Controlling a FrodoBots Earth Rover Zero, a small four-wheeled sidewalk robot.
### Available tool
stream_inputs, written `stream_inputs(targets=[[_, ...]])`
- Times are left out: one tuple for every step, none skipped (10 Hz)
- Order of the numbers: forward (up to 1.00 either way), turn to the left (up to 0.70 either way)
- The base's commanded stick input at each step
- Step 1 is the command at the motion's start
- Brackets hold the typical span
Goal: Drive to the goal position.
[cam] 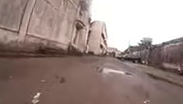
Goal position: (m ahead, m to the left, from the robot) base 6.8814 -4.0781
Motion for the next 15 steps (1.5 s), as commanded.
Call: stream_inputs(targets=[[0.70, 0.18], [0.70, 0.18], [0.70, 0.18], [0.70, 0.18], [0.70, 0.18], [0.70, 0.18], [0.70, 0.18], [0.70, 0.18], [0.70, 0.18], [0.70, 0.18], [0.70, 0.18], [0.70, 0.18], [0.70, 0.18], [0.70, 0.18], [0.70, 0.18]])
